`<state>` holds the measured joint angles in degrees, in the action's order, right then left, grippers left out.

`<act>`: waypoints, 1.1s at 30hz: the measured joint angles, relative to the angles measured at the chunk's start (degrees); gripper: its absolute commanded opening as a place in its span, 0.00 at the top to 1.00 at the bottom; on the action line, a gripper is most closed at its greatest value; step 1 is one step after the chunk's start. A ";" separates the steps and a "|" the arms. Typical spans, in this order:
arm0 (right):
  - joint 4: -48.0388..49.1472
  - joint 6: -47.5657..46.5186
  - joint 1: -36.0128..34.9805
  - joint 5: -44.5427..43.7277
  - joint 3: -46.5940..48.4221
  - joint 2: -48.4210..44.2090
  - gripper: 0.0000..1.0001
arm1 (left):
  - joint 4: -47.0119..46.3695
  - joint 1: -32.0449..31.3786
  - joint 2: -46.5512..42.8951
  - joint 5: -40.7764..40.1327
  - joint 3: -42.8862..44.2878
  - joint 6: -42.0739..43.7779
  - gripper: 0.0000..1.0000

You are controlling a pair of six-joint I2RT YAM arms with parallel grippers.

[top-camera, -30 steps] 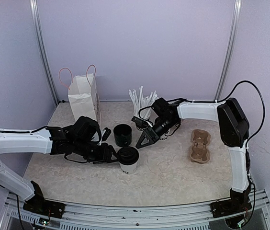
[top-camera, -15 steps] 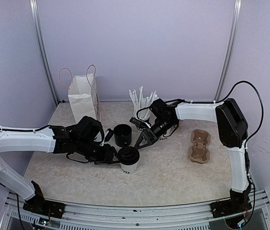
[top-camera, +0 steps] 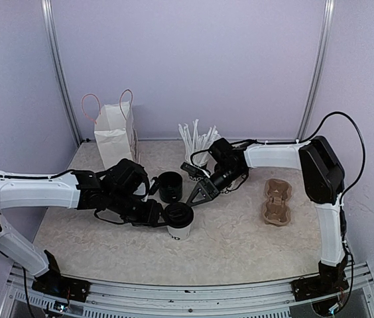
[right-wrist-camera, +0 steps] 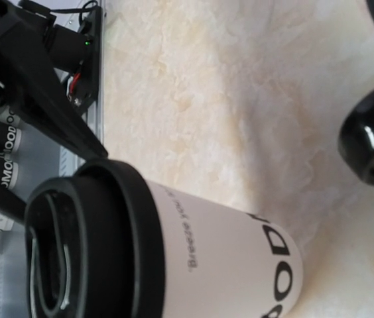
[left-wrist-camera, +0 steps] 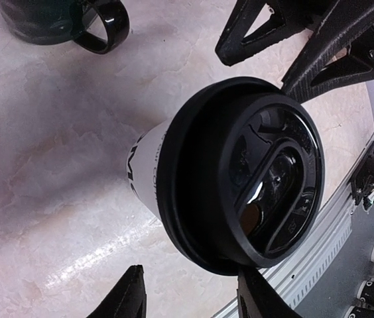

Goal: Pack the takeout coffee

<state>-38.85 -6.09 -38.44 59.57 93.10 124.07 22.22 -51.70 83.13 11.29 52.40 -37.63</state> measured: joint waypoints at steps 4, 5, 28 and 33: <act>-0.17 -1.11 0.11 -0.55 -0.02 -0.42 0.44 | 2.10 -0.70 0.15 -1.97 1.66 1.09 0.51; -0.57 -1.64 0.15 -1.03 -0.02 -0.63 0.41 | 2.84 -0.96 0.15 -2.89 2.19 1.51 0.50; -8.20 -19.45 -0.20 -11.02 -0.70 -15.63 0.22 | 12.35 0.90 -5.16 -19.63 15.23 12.20 0.04; -7.58 -26.18 -2.82 -13.92 -3.85 -22.05 0.14 | 8.37 2.36 -8.31 -25.70 15.08 14.62 0.01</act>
<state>-46.44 -32.27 -41.25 45.65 89.25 102.02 30.59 -49.34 74.83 -14.41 67.48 -23.00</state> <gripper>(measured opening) 0.839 0.986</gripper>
